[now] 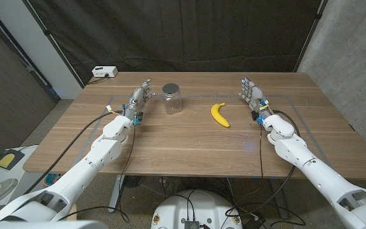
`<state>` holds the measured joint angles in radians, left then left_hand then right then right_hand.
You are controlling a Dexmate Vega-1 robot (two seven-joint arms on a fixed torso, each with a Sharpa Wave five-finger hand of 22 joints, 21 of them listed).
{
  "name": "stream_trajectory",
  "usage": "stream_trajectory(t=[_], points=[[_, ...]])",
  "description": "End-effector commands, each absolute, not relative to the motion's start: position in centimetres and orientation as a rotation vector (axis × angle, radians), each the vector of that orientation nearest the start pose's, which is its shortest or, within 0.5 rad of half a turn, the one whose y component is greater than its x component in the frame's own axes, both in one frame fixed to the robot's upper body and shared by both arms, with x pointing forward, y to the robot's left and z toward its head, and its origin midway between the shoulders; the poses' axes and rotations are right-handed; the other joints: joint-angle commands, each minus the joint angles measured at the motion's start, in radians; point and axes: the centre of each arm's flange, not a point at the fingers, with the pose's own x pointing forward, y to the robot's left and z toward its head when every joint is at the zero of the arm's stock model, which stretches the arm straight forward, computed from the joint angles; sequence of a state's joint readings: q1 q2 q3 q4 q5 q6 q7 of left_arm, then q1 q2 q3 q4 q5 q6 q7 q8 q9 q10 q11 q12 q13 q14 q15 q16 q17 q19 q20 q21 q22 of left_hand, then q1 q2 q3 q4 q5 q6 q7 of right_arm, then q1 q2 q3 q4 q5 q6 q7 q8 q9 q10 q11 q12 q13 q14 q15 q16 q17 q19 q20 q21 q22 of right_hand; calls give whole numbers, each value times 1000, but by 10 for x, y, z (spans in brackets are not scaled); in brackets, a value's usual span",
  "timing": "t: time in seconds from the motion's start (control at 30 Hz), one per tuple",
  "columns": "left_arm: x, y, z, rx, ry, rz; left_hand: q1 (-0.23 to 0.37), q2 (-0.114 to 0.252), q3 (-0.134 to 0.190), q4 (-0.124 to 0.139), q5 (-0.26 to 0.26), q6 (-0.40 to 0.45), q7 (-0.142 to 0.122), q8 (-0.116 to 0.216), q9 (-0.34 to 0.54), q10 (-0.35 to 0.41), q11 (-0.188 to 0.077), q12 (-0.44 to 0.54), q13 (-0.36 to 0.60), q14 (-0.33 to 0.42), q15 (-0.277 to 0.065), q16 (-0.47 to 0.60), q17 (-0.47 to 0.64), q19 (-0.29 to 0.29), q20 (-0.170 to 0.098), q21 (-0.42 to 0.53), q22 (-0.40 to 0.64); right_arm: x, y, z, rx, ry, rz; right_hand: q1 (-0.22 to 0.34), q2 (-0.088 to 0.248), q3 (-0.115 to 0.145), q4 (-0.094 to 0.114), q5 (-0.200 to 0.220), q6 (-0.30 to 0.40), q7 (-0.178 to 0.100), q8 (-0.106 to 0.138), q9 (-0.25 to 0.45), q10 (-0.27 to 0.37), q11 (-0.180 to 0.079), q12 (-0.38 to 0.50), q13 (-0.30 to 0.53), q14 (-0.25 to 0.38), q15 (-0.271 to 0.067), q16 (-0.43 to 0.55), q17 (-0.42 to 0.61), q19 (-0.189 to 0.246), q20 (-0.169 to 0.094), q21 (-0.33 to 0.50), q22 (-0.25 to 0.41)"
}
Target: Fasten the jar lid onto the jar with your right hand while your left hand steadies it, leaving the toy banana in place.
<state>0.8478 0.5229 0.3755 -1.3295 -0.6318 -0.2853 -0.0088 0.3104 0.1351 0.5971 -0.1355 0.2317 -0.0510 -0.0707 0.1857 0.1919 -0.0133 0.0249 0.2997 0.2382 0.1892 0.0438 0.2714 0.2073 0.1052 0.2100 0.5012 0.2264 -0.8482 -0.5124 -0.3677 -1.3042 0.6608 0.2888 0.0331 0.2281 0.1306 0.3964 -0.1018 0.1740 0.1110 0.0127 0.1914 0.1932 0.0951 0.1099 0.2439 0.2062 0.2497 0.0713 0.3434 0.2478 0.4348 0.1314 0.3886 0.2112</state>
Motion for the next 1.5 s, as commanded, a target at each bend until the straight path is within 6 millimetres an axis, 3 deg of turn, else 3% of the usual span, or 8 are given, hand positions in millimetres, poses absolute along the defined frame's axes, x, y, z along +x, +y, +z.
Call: stream_trajectory(t=[0.03,0.07,0.13,0.37,0.6,0.83,1.13,1.5], points=[[646,285,-20,102,-574,-181,-28,-120,-81,-19,-55,-73,5,7,3,91,1,99,63,57,-18,8,36,-2,-9,28,23,649,-292,-35,-7,-550,248,-22,-52,-25,-11,2,-70,-12,-3,2,29,15,5,13,-30,11,-14,40,-41,24,12,14],[646,284,-19,124,-574,-180,-22,-144,-92,-24,-52,-78,12,7,3,56,-5,93,68,4,-14,-23,28,-41,-19,13,19,648,-291,-35,-9,-551,247,-27,-73,-37,-18,5,-86,-22,-2,1,2,6,-12,12,-82,11,-43,33,-118,38,-20,5],[645,283,-17,161,-579,-175,-8,-177,-108,-28,-43,-95,23,7,4,6,1,79,71,-63,-5,-59,17,-97,-40,-12,12,648,-291,-35,-5,-556,248,-25,-82,-44,-23,8,-98,-22,-1,1,-28,-1,-27,11,-125,14,-67,24,-172,46,-45,-4],[642,285,-6,298,-579,-166,83,-248,-131,-41,-16,-125,45,16,5,-90,-10,37,69,-198,1,-93,-6,-155,-79,-47,-7,646,-292,-34,4,-568,233,-22,-88,-50,-28,10,-106,-26,0,1,-44,1,-35,10,-164,27,-88,17,-211,48,-67,-11],[642,283,10,492,-533,-197,208,-276,-144,-39,17,-104,33,33,5,-166,-68,-14,51,-320,0,-97,-22,-204,-103,-85,-24,647,-293,-40,25,-571,228,-23,-84,-50,-26,10,-102,-28,2,1,-43,3,-34,10,-165,31,-89,17,-217,49,-71,-13],[644,273,27,671,-491,-232,268,-288,-152,-42,41,-104,24,35,7,-170,-78,-23,44,-341,2,-92,-26,-227,-90,-104,-31,646,-294,-46,50,-572,219,-27,-81,-52,-23,10,-100,-28,3,1,-44,4,-34,10,-163,33,-88,17,-218,47,-72,-14],[649,260,41,820,-456,-283,359,-318,-195,-41,94,-215,-2,5,10,-208,-97,-48,33,-382,-3,-92,-31,-236,-88,-130,-39,645,-297,-54,75,-573,200,-35,-77,-55,-16,10,-94,-28,6,0,-38,5,-32,9,-159,35,-87,18,-218,48,-74,-15],[655,250,49,891,-448,-305,452,-311,-245,-35,127,-137,-23,46,12,-113,-122,-21,19,-282,-63,-67,-34,-160,-108,-130,-43,642,-299,-57,97,-599,170,-48,-73,-60,-8,10,-92,-28,7,0,-32,6,-30,9,-148,32,-82,19,-214,48,-75,-17]])
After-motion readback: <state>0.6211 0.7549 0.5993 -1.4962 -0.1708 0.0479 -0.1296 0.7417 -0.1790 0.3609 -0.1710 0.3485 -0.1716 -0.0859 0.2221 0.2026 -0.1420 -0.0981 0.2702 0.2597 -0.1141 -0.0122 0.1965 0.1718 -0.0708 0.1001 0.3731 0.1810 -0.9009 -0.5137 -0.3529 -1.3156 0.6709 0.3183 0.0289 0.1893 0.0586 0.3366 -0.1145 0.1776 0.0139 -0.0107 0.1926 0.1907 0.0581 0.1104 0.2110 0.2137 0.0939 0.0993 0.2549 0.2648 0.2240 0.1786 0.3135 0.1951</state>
